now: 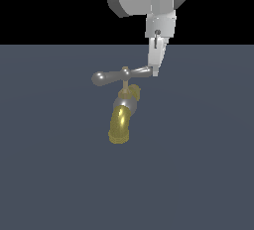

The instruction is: Turn on the faucet by rotating a designated handle.

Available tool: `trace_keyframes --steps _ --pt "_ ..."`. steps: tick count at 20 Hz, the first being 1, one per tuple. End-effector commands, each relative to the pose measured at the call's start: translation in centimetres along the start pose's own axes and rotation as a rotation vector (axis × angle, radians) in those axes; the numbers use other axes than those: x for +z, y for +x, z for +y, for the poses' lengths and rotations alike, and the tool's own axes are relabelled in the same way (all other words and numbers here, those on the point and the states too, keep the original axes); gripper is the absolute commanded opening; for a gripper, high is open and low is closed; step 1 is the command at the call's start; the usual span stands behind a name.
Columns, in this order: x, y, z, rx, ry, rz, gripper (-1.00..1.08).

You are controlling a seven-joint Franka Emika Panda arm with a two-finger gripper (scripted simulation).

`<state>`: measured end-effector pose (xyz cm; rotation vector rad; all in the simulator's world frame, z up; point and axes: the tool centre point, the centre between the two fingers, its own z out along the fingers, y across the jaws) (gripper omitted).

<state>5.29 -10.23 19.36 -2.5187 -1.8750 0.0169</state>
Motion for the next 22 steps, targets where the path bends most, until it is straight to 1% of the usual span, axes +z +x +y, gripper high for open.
trace_keyframes --steps 1,10,11,22 --pt "-0.1 2.5 0.6 -0.03 -0.005 0.008 -1.0" --pt "-0.2 3.9 2.6 -0.03 -0.007 0.008 -1.0" --pt "-0.1 1.4 2.5 0.002 -0.003 -0.003 -1.0" --pt "-0.2 8.9 3.2 -0.019 -0.006 0.004 -1.0"
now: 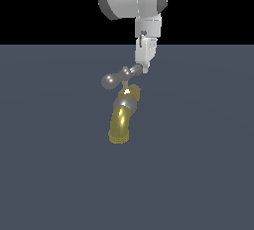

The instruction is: Turn on the faucet by rotating a designated handle.

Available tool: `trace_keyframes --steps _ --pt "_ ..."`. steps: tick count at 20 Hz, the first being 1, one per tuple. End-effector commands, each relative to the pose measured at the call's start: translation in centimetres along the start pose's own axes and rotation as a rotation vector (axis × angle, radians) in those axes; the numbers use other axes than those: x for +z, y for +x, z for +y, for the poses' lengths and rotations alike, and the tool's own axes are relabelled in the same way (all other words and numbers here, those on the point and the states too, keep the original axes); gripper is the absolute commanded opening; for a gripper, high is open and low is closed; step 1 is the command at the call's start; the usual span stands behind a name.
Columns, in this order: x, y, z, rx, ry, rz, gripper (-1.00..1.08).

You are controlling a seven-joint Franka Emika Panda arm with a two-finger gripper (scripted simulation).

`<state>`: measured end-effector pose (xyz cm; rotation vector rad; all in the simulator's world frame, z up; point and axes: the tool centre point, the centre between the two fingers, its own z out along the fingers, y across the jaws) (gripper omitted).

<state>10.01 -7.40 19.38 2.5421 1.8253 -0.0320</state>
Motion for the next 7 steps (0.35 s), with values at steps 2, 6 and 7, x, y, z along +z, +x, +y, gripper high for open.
trace_keyframes --steps 2,6,7 --pt "-0.2 6.1 -0.6 -0.057 -0.002 0.021 -1.0" --pt "-0.3 8.4 -0.5 -0.064 -0.003 0.023 -1.0" --pt "-0.3 8.4 -0.5 -0.064 -0.003 0.023 -1.0"
